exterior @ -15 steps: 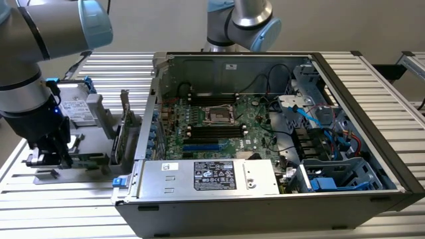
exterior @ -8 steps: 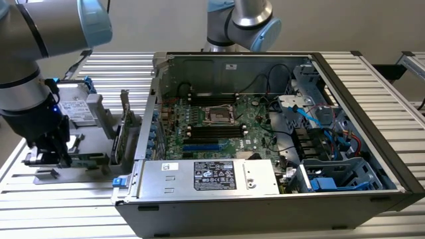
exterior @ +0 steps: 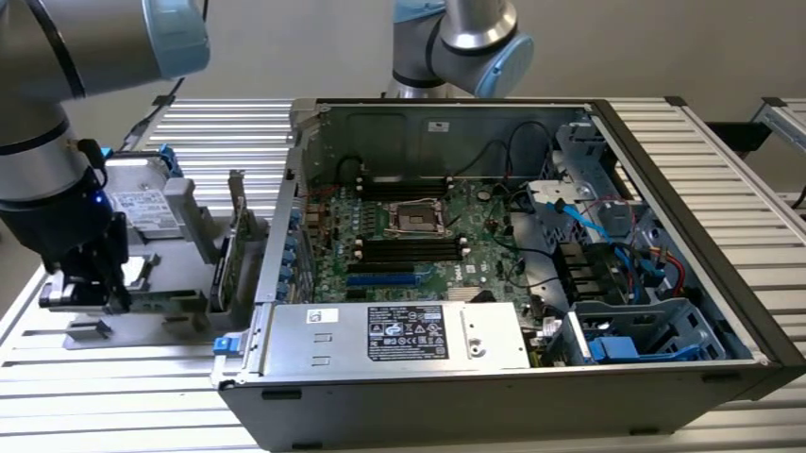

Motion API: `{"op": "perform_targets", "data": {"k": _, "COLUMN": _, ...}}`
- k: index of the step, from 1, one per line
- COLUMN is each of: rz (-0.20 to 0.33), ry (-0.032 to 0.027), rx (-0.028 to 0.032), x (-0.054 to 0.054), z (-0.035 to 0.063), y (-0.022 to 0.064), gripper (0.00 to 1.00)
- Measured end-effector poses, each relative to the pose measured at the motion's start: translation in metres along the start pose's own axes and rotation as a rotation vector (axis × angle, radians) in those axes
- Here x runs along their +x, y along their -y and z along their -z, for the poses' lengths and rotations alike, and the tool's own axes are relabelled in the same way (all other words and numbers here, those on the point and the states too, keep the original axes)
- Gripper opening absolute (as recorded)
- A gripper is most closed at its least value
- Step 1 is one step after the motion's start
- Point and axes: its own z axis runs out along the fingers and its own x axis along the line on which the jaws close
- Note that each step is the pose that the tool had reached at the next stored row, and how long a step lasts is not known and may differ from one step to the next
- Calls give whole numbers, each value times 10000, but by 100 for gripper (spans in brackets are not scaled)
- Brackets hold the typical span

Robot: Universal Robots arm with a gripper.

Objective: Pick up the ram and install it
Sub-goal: 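Pick up the ram and move it above insertion slot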

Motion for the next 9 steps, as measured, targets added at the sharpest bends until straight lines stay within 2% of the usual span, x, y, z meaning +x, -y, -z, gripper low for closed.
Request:
{"op": "perform_targets", "data": {"k": 6, "rz": -5, "ry": -1, "rx": 12, "x": 12, "z": 139, "y": -8, "gripper": 15}}
{"op": "perform_targets", "data": {"k": 9, "rz": -12, "ry": -4, "rx": 90, "x": 14, "z": 188, "y": -14, "gripper": 15}}
